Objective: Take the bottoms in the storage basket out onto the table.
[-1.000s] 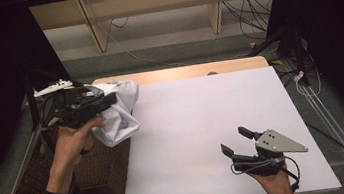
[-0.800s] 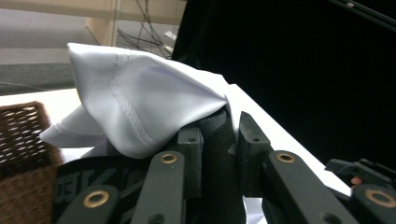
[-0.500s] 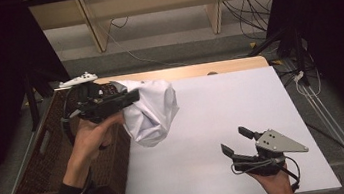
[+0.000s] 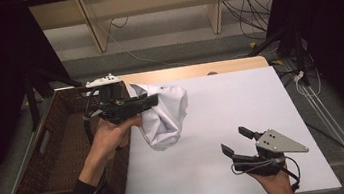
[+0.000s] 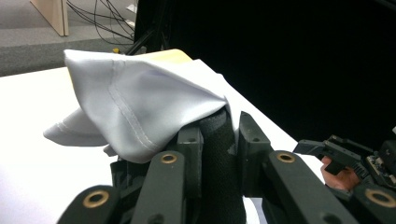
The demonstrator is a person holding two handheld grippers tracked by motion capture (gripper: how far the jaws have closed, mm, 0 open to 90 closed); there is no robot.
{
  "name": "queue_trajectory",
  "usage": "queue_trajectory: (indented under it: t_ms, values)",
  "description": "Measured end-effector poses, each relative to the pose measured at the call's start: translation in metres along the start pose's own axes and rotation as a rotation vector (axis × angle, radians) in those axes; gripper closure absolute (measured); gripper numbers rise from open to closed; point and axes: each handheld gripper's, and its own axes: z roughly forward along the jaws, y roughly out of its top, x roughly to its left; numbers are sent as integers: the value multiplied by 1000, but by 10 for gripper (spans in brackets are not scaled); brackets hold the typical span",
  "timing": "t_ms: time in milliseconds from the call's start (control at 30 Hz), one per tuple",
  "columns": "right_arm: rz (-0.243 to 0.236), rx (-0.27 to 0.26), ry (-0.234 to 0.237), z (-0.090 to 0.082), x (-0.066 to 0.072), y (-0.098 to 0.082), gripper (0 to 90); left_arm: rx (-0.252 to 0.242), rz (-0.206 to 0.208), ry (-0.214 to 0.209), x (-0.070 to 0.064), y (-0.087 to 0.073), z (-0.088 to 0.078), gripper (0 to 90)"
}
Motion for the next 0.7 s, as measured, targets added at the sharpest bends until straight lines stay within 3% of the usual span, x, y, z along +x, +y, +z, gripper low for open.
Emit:
queue_trajectory:
  t_ms: [700]
  values:
    - [-2, -1, 2, 0, 0, 0, 249, 41, 24, -9, -2, -11, 39, 746]
